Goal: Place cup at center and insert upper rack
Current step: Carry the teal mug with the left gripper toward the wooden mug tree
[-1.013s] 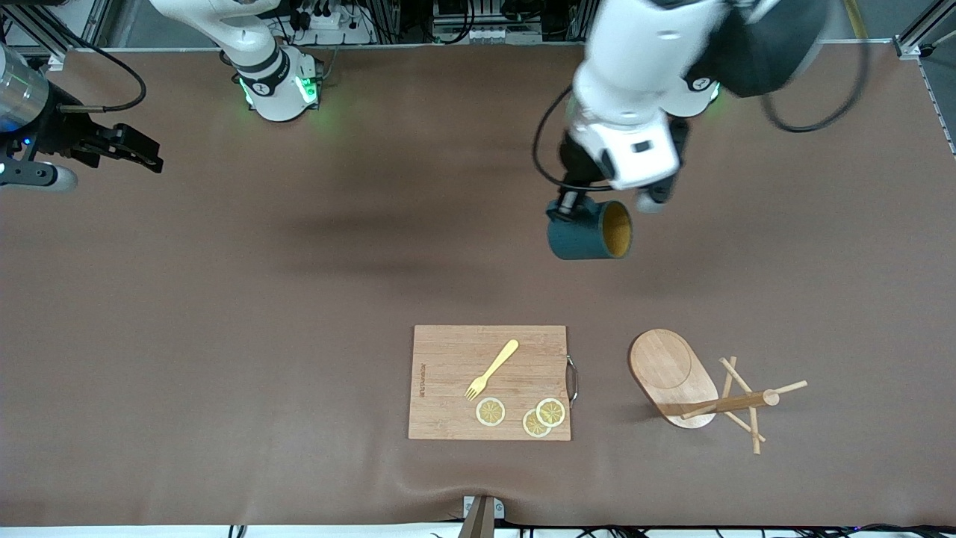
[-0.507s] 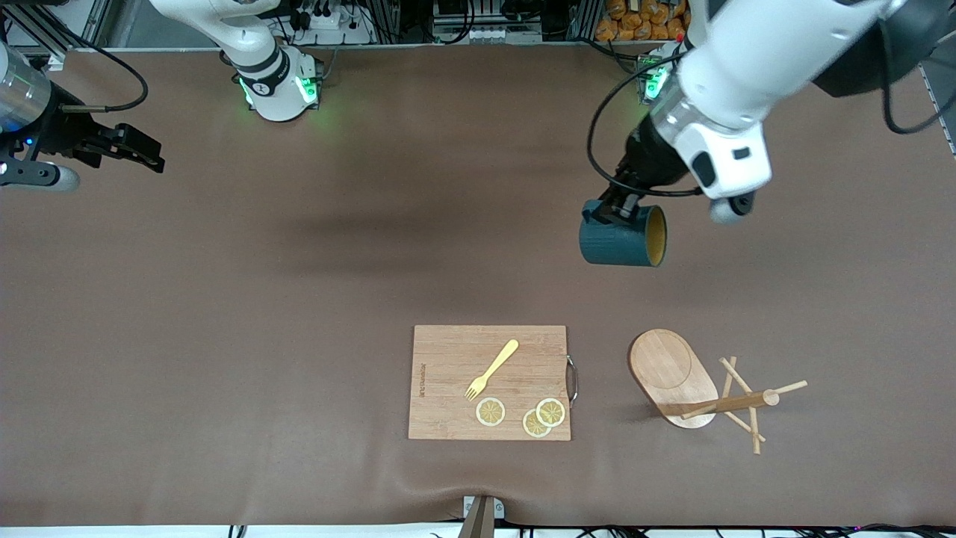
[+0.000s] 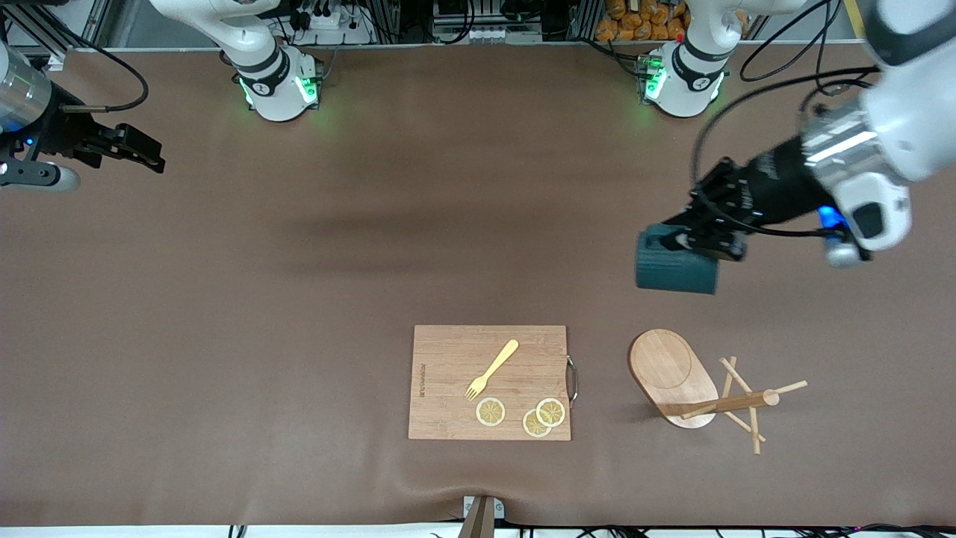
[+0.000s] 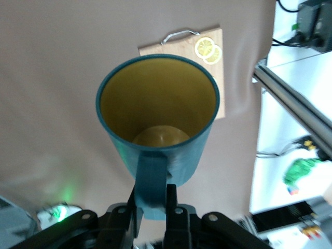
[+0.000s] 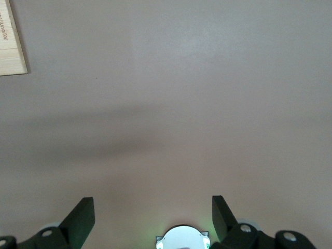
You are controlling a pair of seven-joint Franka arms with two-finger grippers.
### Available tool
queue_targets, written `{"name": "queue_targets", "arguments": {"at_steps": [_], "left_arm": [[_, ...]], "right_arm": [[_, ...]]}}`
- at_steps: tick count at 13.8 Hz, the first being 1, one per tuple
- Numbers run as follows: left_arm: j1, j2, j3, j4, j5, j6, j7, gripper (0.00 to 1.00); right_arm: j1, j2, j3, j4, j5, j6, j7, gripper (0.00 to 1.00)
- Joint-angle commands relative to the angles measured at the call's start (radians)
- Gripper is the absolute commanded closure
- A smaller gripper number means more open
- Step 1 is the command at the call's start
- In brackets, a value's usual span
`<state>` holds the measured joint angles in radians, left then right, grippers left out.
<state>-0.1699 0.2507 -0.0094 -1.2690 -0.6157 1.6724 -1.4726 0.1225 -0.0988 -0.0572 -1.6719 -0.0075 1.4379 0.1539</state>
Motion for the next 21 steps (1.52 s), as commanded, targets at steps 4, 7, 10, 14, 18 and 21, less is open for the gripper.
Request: {"name": "queue_targets", "arguments": {"at_steps": [4, 7, 10, 14, 18, 21], "left_arm": [[0.112, 0.015, -0.009, -0.023, -0.199, 0.006, 0.092, 1.00], [0.159, 0.048, -0.008, -0.026, -0.337, 0.006, 0.118, 1.00], [0.171, 0.073, -0.008, -0.027, -0.418, 0.006, 0.149, 1.00], [0.190, 0.093, -0.009, -0.038, -0.509, 0.006, 0.167, 1.00], [0.211, 0.121, -0.009, -0.038, -0.588, 0.004, 0.169, 1.00], [0.225, 0.134, -0.009, -0.040, -0.615, -0.002, 0.169, 1.00]], "right_arm": [[0.006, -0.010, -0.001, -0.005, -0.009, 0.009, 0.019, 0.00], [0.006, -0.010, -0.001, -0.006, -0.008, 0.006, 0.021, 0.00], [0.006, -0.009, -0.001, -0.008, -0.017, -0.010, 0.019, 0.00], [0.009, -0.006, -0.001, -0.012, -0.020, -0.005, 0.021, 0.00], [0.023, -0.001, -0.001, -0.023, -0.020, -0.013, 0.056, 0.00], [0.023, -0.001, -0.001, -0.026, -0.020, -0.013, 0.055, 0.00]]}}
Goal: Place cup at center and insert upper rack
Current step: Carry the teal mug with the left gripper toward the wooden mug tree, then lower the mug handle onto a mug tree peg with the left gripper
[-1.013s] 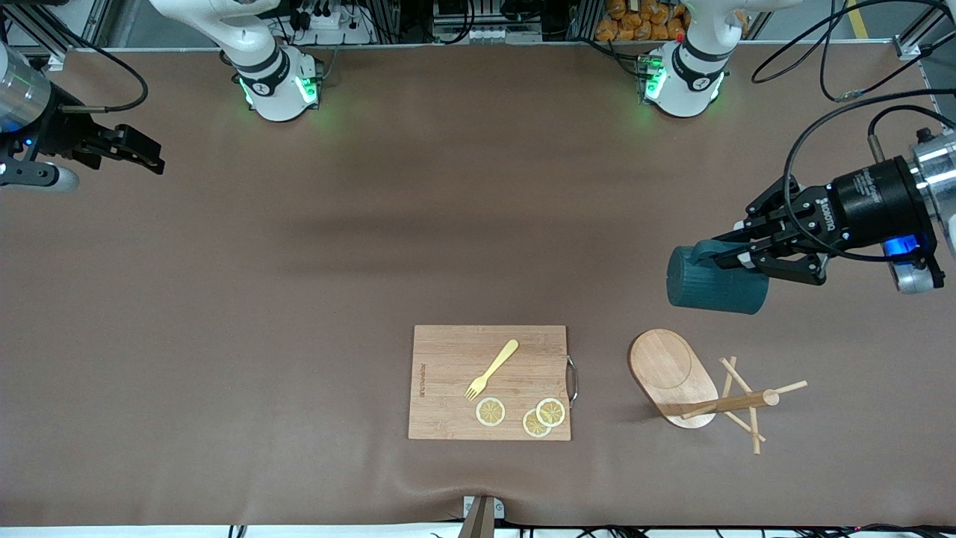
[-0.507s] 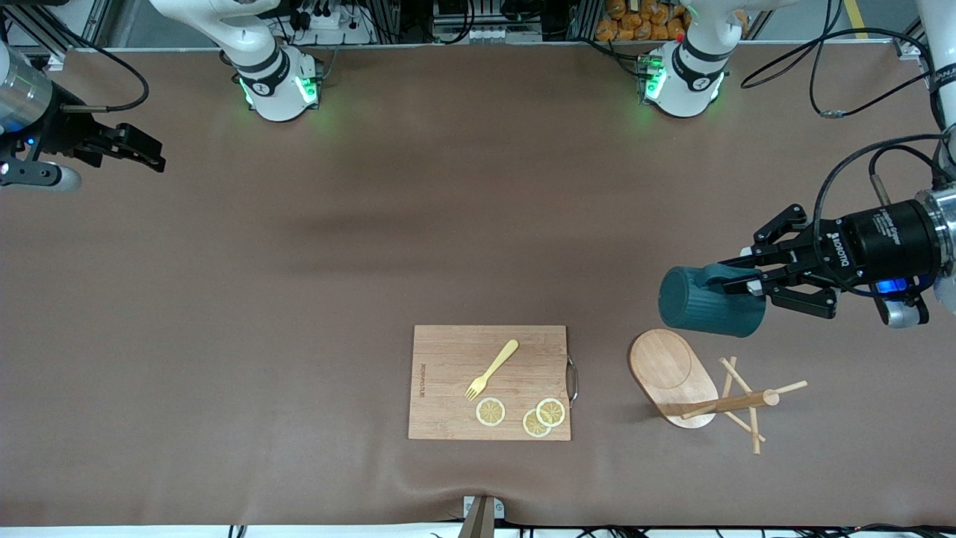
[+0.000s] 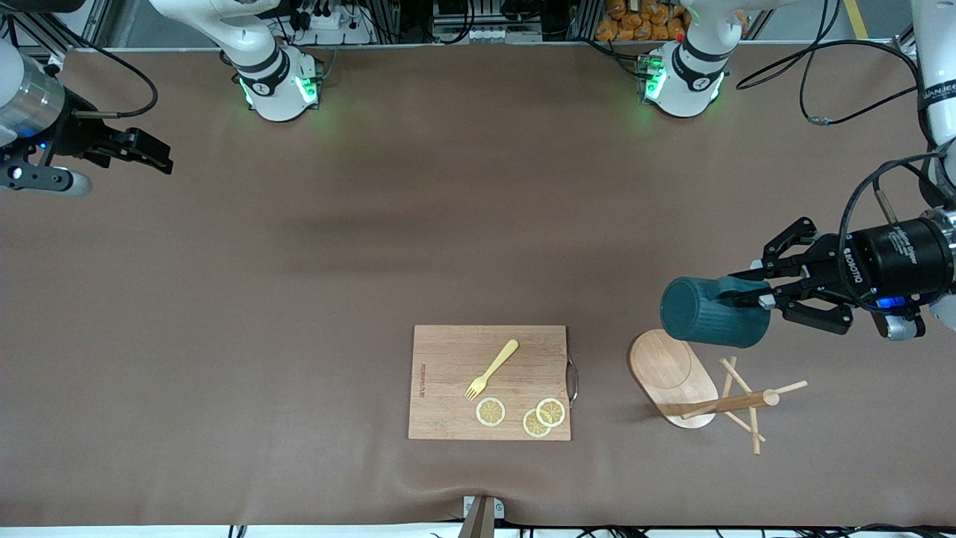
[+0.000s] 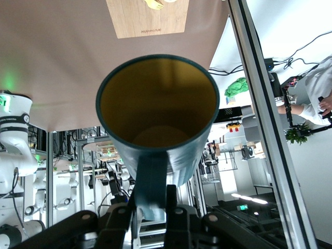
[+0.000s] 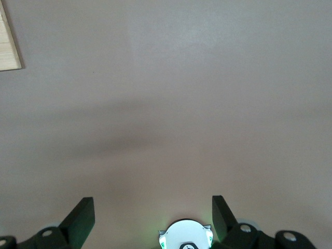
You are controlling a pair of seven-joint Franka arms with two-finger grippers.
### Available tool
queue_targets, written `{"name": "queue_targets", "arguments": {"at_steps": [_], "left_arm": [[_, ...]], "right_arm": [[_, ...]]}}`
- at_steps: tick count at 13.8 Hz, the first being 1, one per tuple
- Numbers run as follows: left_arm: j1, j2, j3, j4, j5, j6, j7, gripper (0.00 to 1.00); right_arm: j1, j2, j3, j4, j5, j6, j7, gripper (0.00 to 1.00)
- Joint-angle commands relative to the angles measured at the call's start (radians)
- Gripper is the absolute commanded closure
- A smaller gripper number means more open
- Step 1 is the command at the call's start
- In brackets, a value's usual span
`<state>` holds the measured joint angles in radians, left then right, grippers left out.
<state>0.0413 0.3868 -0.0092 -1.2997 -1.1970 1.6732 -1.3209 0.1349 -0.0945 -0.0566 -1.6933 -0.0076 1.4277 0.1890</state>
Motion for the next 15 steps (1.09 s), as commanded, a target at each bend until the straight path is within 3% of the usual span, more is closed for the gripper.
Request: {"name": "queue_targets", "arguments": {"at_steps": [1, 8, 15], "left_arm": [[0.017, 0.004, -0.009, -0.009, -0.036, -0.024, 0.020, 1.00], [0.091, 0.055, -0.009, -0.016, -0.111, -0.148, 0.092, 1.00], [0.138, 0.135, -0.009, -0.016, -0.115, -0.257, 0.285, 1.00]], "right_arm": [[0.011, -0.005, -0.002, -0.005, -0.020, -0.003, 0.020, 0.00], [0.011, -0.007, -0.002, -0.011, -0.019, -0.003, 0.021, 0.00], [0.008, -0.005, -0.002, -0.011, -0.019, 0.001, 0.020, 0.00]]}}
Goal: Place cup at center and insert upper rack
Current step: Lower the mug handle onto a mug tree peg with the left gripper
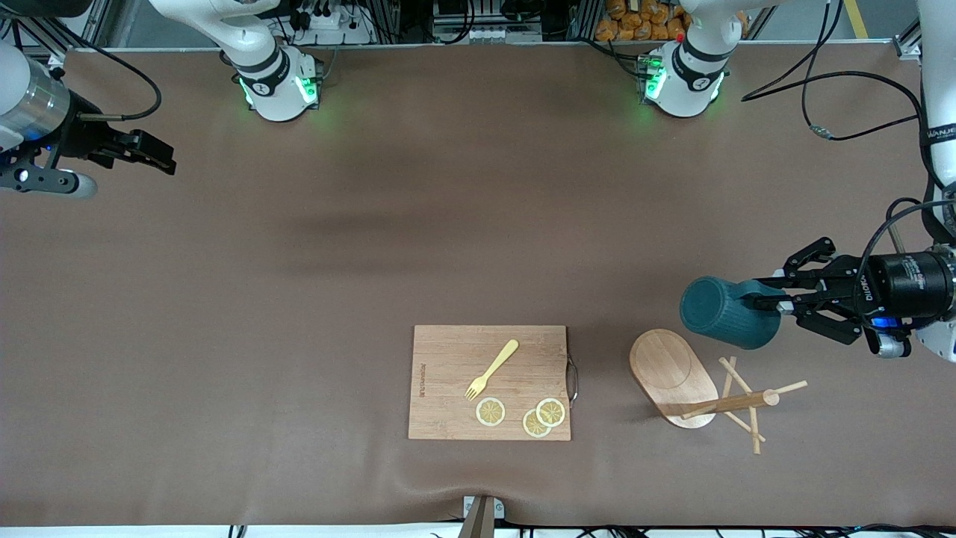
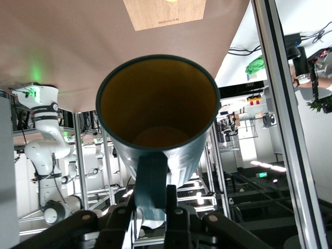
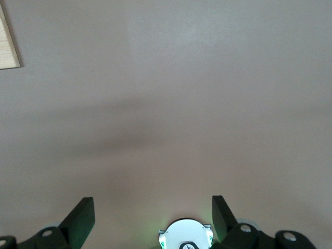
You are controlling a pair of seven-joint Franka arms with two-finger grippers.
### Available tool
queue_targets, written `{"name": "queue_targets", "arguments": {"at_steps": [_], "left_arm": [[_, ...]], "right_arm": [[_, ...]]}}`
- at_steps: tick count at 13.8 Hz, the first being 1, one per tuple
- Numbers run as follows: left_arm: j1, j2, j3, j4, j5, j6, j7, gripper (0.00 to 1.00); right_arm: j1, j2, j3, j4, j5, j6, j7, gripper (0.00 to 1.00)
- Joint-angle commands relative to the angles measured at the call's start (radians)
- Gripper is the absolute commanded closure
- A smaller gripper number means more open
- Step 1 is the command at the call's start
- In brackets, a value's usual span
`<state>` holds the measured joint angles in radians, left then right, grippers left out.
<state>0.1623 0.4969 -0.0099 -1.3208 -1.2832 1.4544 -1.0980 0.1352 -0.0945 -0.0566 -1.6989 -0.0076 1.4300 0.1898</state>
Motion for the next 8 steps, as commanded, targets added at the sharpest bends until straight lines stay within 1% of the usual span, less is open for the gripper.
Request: {"name": "queue_targets", "arguments": {"at_steps": [1, 4, 6, 8], "left_arm": [[0.026, 0.040, -0.010, 0.005, -0.028, -0.045, 0.104, 1.00], [0.029, 0.075, -0.013, 0.008, -0.028, -0.055, 0.170, 1.00], [0.049, 0.107, -0.013, 0.006, -0.048, -0.094, 0.248, 1.00], [0.065, 0.132, -0.015, 0.006, -0.068, -0.111, 0.267, 1.00]], "right_arm": [[0.007, -0.005, -0.002, -0.005, -0.019, -0.005, 0.019, 0.00], [0.006, -0.008, -0.003, -0.005, -0.019, -0.008, 0.020, 0.00], [0.004, -0.008, -0.003, -0.005, -0.019, -0.019, 0.019, 0.00], [0.000, -0.008, -0.003, -0.005, -0.019, -0.020, 0.019, 0.00]]}}
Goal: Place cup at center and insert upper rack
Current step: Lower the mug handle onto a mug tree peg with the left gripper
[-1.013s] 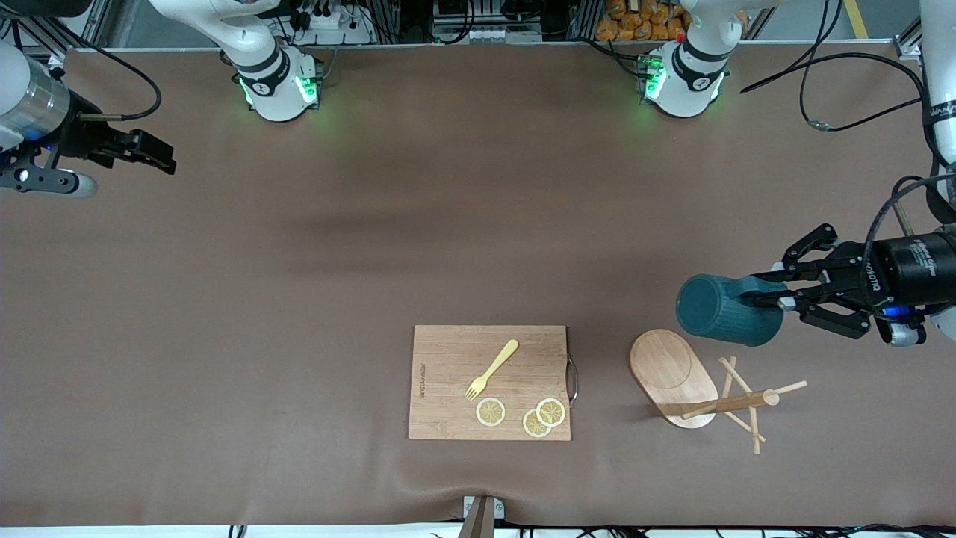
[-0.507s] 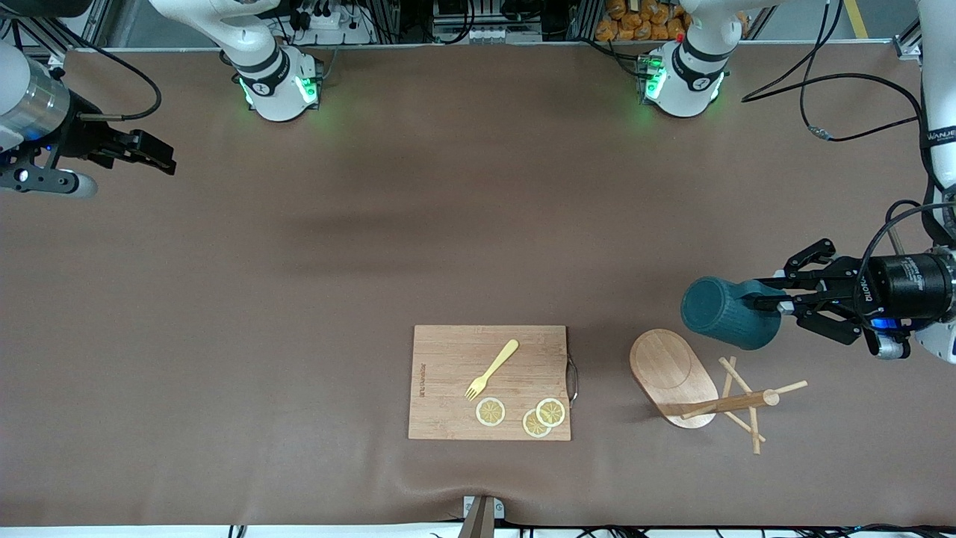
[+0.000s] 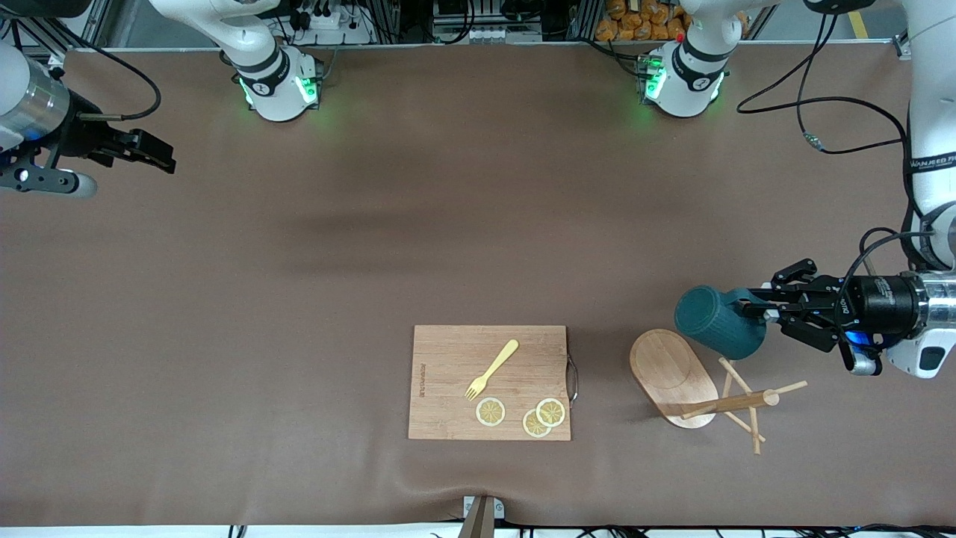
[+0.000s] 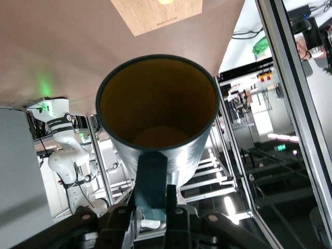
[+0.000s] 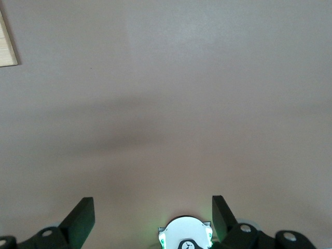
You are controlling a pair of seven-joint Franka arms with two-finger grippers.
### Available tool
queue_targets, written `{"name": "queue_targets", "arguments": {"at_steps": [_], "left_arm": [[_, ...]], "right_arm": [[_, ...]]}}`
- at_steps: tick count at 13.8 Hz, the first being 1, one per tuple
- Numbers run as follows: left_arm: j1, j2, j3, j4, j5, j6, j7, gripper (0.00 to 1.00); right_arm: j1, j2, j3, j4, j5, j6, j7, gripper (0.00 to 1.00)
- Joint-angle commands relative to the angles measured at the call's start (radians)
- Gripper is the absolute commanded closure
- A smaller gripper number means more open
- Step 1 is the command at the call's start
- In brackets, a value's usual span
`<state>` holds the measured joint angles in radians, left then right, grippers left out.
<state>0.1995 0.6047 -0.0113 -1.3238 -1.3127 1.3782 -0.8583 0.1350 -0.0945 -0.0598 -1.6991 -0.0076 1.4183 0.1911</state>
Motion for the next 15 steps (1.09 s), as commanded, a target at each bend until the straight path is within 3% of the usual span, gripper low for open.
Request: {"name": "queue_targets", "arguments": {"at_steps": [1, 15], "left_arm": [[0.029, 0.033, -0.012, 0.011, -0.042, -0.034, 0.027, 1.00], [0.038, 0.101, -0.012, 0.009, -0.140, -0.034, 0.203, 1.00]], "right_arm": [[0.000, -0.008, 0.000, -0.005, -0.018, -0.010, 0.018, 0.00], [0.000, -0.014, -0.002, -0.005, -0.018, -0.033, 0.019, 0.00]]}}
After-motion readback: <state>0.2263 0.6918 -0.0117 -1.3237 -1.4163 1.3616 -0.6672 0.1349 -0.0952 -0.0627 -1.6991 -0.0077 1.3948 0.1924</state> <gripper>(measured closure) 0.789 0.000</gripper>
